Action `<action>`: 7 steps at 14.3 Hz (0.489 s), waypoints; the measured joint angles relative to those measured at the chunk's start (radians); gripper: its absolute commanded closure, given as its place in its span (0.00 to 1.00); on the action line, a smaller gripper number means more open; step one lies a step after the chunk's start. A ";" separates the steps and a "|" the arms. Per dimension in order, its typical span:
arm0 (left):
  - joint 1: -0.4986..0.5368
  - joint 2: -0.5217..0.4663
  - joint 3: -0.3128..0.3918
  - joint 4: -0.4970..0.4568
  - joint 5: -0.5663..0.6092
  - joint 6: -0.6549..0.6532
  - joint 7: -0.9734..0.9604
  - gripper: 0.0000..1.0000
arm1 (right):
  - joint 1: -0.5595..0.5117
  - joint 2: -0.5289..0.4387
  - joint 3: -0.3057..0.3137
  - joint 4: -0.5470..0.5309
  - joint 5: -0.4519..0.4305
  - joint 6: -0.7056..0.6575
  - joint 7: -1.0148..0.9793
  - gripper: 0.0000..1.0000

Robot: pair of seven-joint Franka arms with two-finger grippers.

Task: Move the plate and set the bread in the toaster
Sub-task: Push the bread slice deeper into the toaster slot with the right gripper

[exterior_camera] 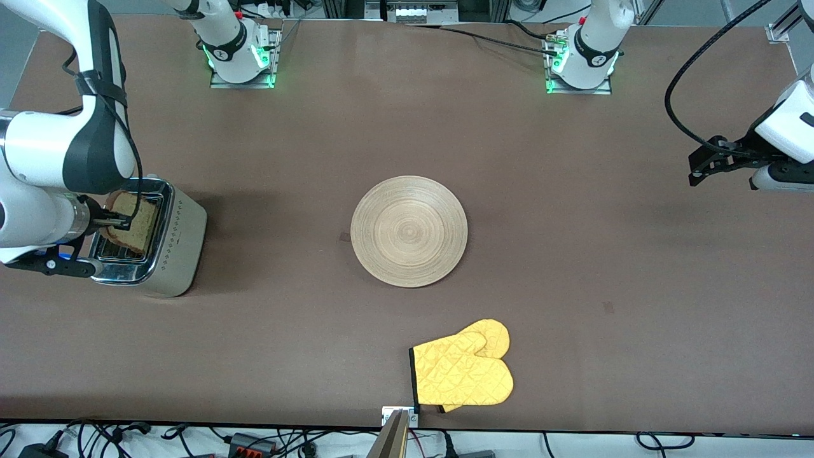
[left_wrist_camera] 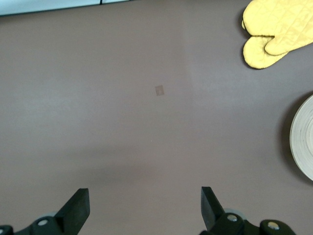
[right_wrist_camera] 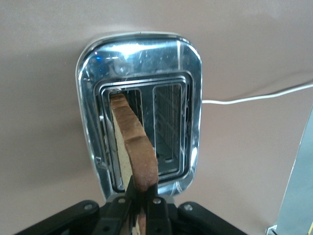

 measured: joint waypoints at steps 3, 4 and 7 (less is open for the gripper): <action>-0.003 0.000 -0.001 0.020 0.000 0.000 0.000 0.00 | -0.020 0.015 0.000 0.000 0.004 0.022 -0.022 0.70; -0.004 0.000 -0.001 0.022 0.000 0.000 0.000 0.00 | -0.022 0.017 0.000 -0.001 0.005 0.022 -0.023 0.21; -0.005 0.003 -0.001 0.022 0.000 0.000 0.000 0.00 | -0.022 0.024 0.001 -0.010 0.035 0.022 -0.023 0.00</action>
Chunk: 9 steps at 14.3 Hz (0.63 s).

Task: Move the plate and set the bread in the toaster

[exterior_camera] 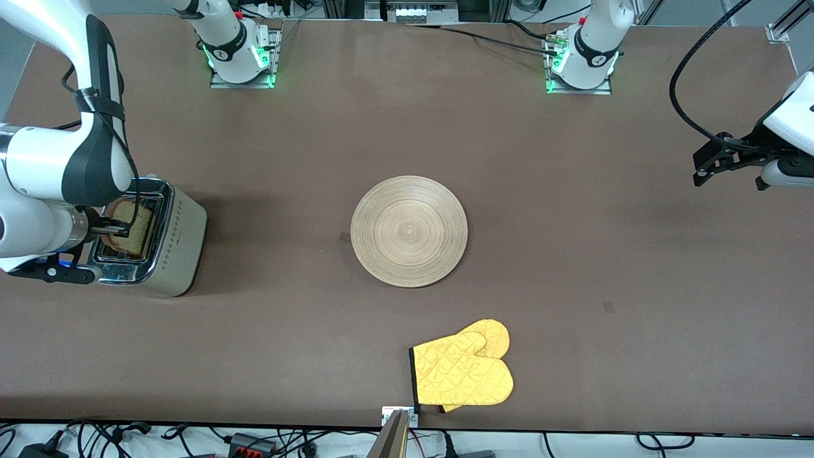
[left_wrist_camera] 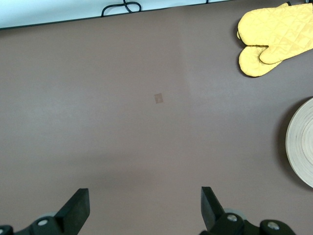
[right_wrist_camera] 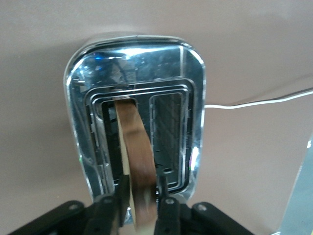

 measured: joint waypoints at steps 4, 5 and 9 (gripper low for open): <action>0.000 0.004 0.000 0.001 0.000 0.000 0.000 0.00 | 0.005 -0.019 0.000 0.010 0.054 0.001 0.000 0.00; 0.000 0.005 0.000 0.001 0.000 0.000 0.000 0.00 | 0.005 -0.036 -0.001 0.015 0.082 0.002 0.000 0.00; -0.001 0.006 0.000 0.002 0.000 0.000 0.000 0.00 | 0.003 -0.098 -0.002 0.071 0.146 -0.004 -0.014 0.00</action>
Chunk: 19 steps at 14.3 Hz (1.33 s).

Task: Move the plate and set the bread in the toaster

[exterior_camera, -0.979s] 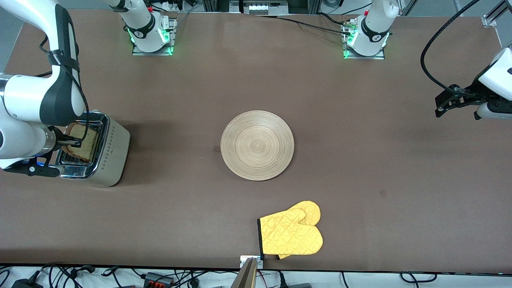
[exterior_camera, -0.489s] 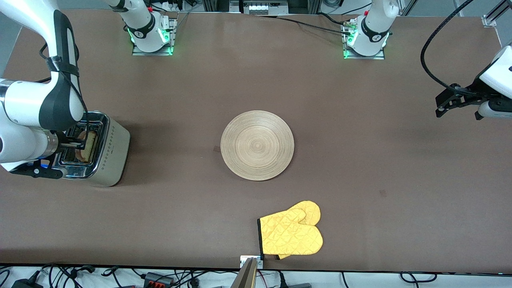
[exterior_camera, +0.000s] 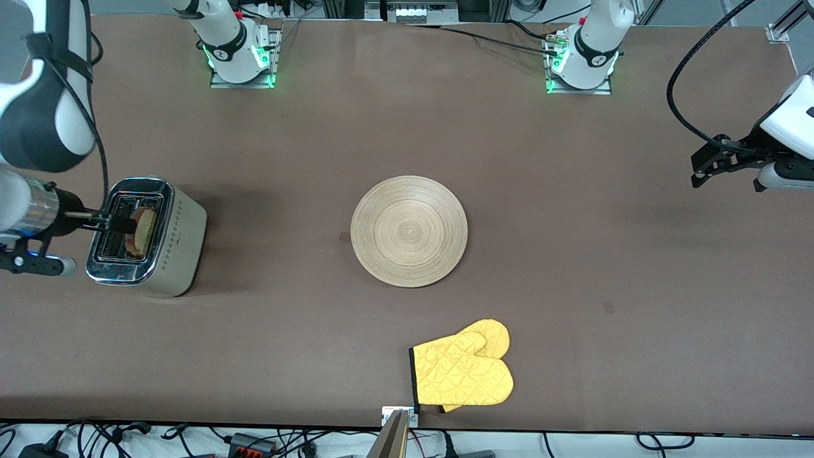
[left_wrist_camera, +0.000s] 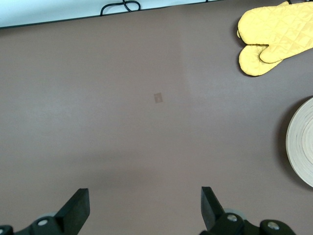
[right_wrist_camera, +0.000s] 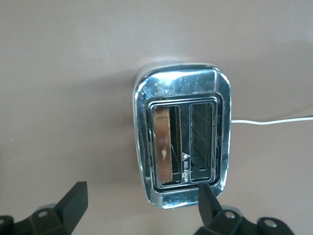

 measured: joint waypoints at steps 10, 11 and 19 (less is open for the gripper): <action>0.000 0.001 0.000 0.000 0.000 0.000 0.000 0.00 | -0.010 -0.058 -0.005 0.020 0.047 0.003 -0.011 0.00; 0.000 0.001 0.000 0.000 0.000 0.000 0.000 0.00 | -0.025 -0.059 0.003 0.025 0.048 0.005 -0.017 0.00; 0.000 0.001 0.000 0.000 0.000 0.000 0.000 0.00 | -0.276 -0.127 0.257 0.002 0.013 0.038 -0.055 0.00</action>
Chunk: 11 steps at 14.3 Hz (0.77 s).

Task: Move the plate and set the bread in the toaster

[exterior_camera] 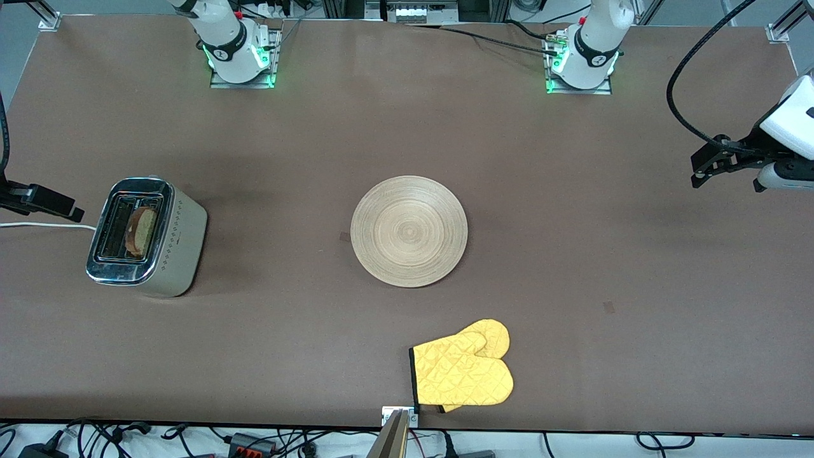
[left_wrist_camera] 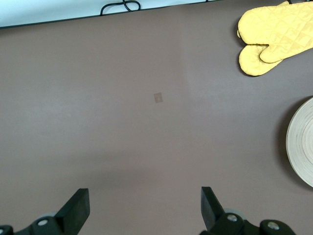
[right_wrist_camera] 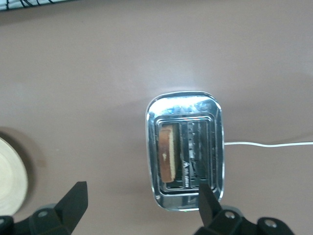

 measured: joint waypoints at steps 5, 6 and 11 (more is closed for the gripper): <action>0.000 0.000 0.000 0.000 0.000 0.000 0.000 0.00 | 0.000 -0.163 0.007 -0.246 -0.024 0.050 -0.026 0.00; 0.000 0.000 0.000 0.000 0.000 0.000 0.000 0.00 | 0.000 -0.201 0.007 -0.293 -0.025 0.052 -0.030 0.00; 0.001 0.000 0.000 0.000 0.000 0.000 0.000 0.00 | 0.000 -0.317 0.012 -0.422 -0.026 0.071 -0.033 0.00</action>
